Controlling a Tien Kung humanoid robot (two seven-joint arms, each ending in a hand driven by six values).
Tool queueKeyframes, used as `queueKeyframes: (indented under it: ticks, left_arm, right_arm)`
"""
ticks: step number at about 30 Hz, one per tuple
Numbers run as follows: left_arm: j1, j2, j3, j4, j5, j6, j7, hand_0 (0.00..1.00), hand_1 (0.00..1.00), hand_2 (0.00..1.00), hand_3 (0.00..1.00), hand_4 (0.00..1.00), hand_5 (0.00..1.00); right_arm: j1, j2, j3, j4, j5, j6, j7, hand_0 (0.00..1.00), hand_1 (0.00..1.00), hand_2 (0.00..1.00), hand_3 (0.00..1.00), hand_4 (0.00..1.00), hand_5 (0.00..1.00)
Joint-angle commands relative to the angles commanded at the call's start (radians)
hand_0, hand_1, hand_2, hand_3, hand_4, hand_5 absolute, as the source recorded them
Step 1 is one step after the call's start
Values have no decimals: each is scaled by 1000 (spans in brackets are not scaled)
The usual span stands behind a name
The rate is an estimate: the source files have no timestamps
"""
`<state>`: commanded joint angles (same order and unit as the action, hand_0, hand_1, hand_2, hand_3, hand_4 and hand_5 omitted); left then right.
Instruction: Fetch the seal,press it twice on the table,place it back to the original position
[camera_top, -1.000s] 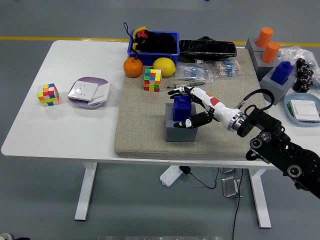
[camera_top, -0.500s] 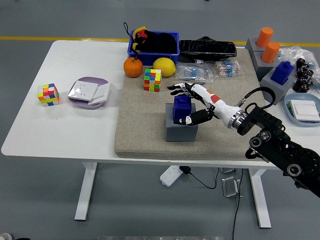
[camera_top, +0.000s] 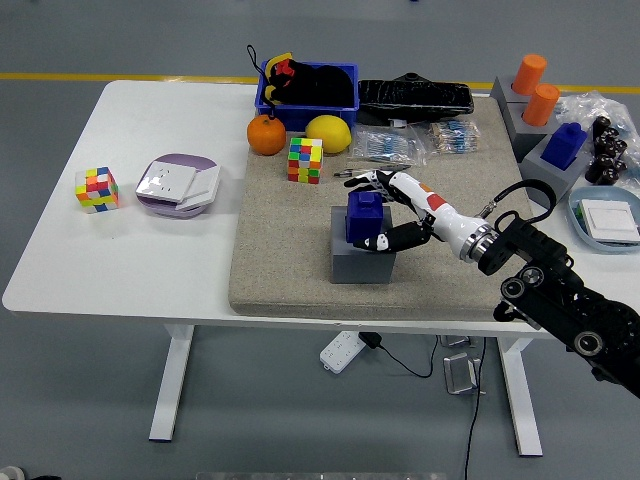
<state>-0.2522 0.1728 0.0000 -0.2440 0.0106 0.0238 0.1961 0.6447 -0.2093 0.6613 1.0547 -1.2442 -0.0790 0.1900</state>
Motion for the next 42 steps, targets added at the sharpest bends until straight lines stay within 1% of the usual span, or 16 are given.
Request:
queueKeyframes:
  ticks: [2,3,8,9,14,15,20,21,26,27,33,42]
  left_arm:
    - [1,0,0,0,0,0,0,792,743,737,761,622,439]
    - [1,0,0,0,0,0,0,792,743,737,761,622,440]
    - [2,-1,0,1,0,0,1,792,743,737,761,622,440]
    - [2,-1,0,0,0,0,1,792,743,737,761,622,441]
    - [0,-2,0,1,-3,0,-1,792,743,737,761,622,441]
    - [0,-2,0,1,-3,0,-1,791,743,737,761,621,441]
    - [0,-1,0,2,-4,0,0,791,743,737,761,621,441]
    - [0,-1,0,2,-4,0,0,791,743,737,761,622,441]
    - [0,-2,0,1,-4,-1,0,791,743,737,761,622,441]
    - [0,-2,0,1,-3,-1,0,791,743,738,761,622,439]
    - [1,-2,0,1,-4,-1,0,791,743,737,761,622,439]
    - [3,-1,0,1,-7,-1,0,791,743,738,761,623,439]
  right_arm:
    - [-1,0,0,-1,0,-8,4,691,639,686,733,877,2]
    - [-1,0,0,-1,1,-13,7,659,575,650,693,793,2]
    - [-3,0,-1,-5,0,-34,17,659,575,650,693,793,2]
    - [-3,1,-2,-5,1,-36,17,618,533,578,636,772,2]
    - [-3,2,-3,-10,7,-32,20,618,533,578,636,772,2]
    - [-3,2,-3,-11,8,-31,20,608,516,557,597,758,2]
    - [-2,3,-6,-15,11,-32,22,608,516,557,597,758,2]
    - [-3,3,-6,-15,10,-34,23,588,476,506,533,762,2]
    - [-2,5,-9,-11,9,-46,33,588,476,506,533,762,2]
    - [-2,5,-8,-10,9,-49,35,571,433,461,461,761,2]
    - [-2,1,-5,8,3,-53,33,565,426,451,458,760,2]
    - [2,-11,31,50,-4,-42,19,564,425,452,454,759,2]
